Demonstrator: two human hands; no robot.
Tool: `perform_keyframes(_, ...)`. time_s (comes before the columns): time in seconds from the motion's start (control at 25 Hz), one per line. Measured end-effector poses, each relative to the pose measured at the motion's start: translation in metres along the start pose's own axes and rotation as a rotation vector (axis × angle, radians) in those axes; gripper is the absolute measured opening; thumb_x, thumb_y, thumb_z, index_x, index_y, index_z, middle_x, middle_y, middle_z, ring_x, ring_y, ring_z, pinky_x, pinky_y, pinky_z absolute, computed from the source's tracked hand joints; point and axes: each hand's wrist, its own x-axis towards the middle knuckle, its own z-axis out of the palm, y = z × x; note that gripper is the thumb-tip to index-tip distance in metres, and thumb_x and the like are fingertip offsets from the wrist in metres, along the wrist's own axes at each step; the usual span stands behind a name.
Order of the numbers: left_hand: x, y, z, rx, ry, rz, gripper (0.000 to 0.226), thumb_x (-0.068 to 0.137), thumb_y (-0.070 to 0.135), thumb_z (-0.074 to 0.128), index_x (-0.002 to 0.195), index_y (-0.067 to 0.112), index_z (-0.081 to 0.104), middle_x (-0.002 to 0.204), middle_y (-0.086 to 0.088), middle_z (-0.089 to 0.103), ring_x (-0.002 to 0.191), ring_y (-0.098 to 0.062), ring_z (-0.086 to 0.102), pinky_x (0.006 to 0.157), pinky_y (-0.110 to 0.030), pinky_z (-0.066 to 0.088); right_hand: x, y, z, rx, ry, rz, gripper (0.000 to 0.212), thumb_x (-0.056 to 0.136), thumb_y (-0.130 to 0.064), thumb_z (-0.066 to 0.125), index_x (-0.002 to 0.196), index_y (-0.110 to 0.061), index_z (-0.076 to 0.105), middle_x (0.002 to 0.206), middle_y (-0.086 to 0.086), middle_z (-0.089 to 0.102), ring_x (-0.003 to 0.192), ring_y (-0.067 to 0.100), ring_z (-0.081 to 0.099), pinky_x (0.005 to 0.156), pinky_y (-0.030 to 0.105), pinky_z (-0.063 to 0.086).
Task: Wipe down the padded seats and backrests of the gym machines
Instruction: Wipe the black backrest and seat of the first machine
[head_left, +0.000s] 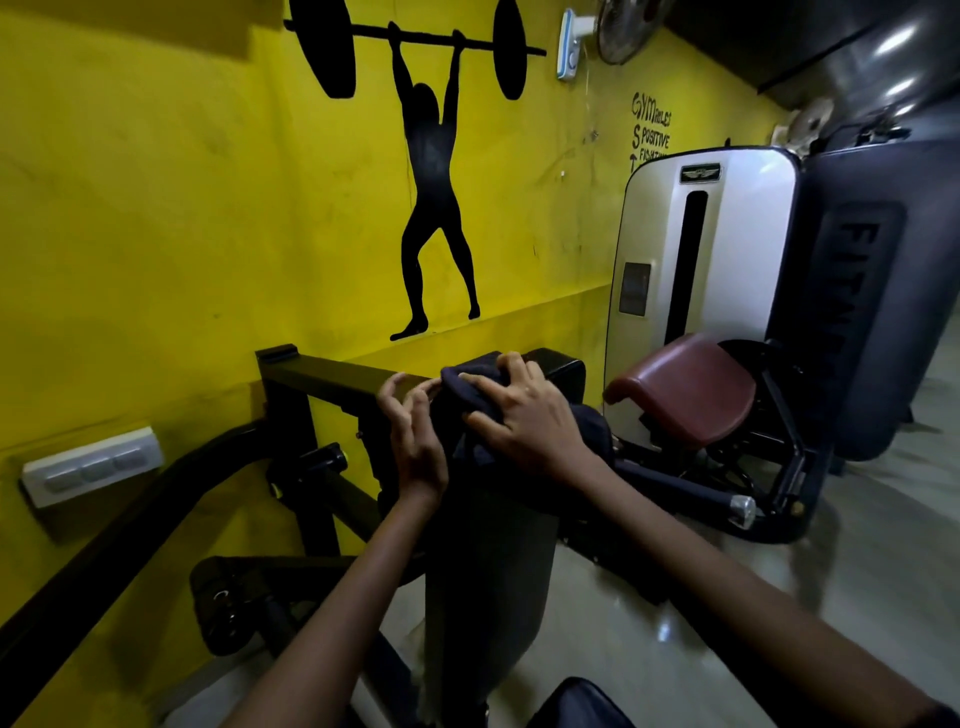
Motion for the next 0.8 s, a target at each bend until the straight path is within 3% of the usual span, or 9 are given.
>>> perform_keyframes(0.12,0.012,0.007,0.005,0.086,-0.047,0.006,0.042,0.098,0.03,0.035,0.128,0.002,0.036,0.109,0.004,0.053,0.104,-0.011,0.057,0.081,-0.014,0.043,-0.003,0.014,0.004,0.035,-0.005,-0.035,0.072,0.079,-0.059,0.025,0.136,-0.023,0.05,0.12,0.016,0.045,0.1,0.031,0.046,0.077,0.039,0.042)
perform_keyframes(0.24,0.023,0.013,0.012,0.301,-0.287,0.2,0.051,0.092,0.046,0.038,0.128,0.011,0.043,0.115,0.009,0.053,0.103,-0.002,0.055,0.083,-0.027,0.048,0.012,0.049,0.003,0.087,-0.023,0.178,0.059,0.087,-0.058,0.034,0.133,-0.024,0.052,0.122,0.014,0.04,0.109,0.03,0.043,0.085,0.039,0.04)
perform_keyframes(0.36,0.032,0.013,0.014,0.533,-0.424,0.349,0.051,0.088,0.049,0.036,0.126,0.019,0.053,0.119,0.004,0.062,0.106,-0.012,0.06,0.081,-0.032,0.049,0.023,0.083,0.007,0.129,0.023,0.342,0.041,0.094,-0.044,0.048,0.128,-0.022,0.056,0.119,0.013,0.038,0.111,0.03,0.042,0.087,0.038,0.037)
perform_keyframes(0.48,0.034,0.009,0.013,0.535,-0.405,0.377,0.045,0.085,0.043,0.037,0.103,0.019,0.071,0.107,0.006,0.07,0.103,-0.01,0.062,0.083,-0.034,0.052,0.028,0.109,0.02,0.238,0.081,0.397,0.038,0.095,-0.041,0.049,0.123,-0.017,0.058,0.116,0.012,0.038,0.11,0.03,0.042,0.083,0.036,0.035)
perform_keyframes(0.6,0.034,0.007,0.013,0.516,-0.375,0.389,0.039,0.085,0.037,0.041,0.098,0.018,0.074,0.104,0.009,0.07,0.104,-0.008,0.062,0.086,-0.032,0.052,0.032,0.128,0.033,0.603,0.198,0.652,0.04,0.096,-0.04,0.048,0.123,-0.012,0.057,0.108,0.009,0.036,0.113,0.033,0.045,0.082,0.033,0.032)
perform_keyframes(0.68,0.033,0.005,0.014,0.501,-0.36,0.39,0.036,0.085,0.033,0.043,0.097,0.018,0.074,0.103,0.012,0.068,0.104,-0.008,0.063,0.086,-0.031,0.053,0.026,0.125,0.047,0.771,0.316,0.805,0.043,0.097,-0.039,0.047,0.132,-0.015,0.05,0.114,0.012,0.04,0.117,0.033,0.045,0.085,0.033,0.033)
perform_keyframes(0.8,0.032,0.006,0.013,0.473,-0.358,0.365,0.034,0.085,0.031,0.044,0.098,0.019,0.073,0.104,0.01,0.069,0.105,-0.007,0.063,0.089,-0.032,0.052,0.003,0.077,0.073,0.688,0.556,0.864,0.057,0.093,-0.047,0.046,0.144,-0.022,0.036,0.132,0.017,0.042,0.116,0.033,0.046,0.086,0.036,0.037)
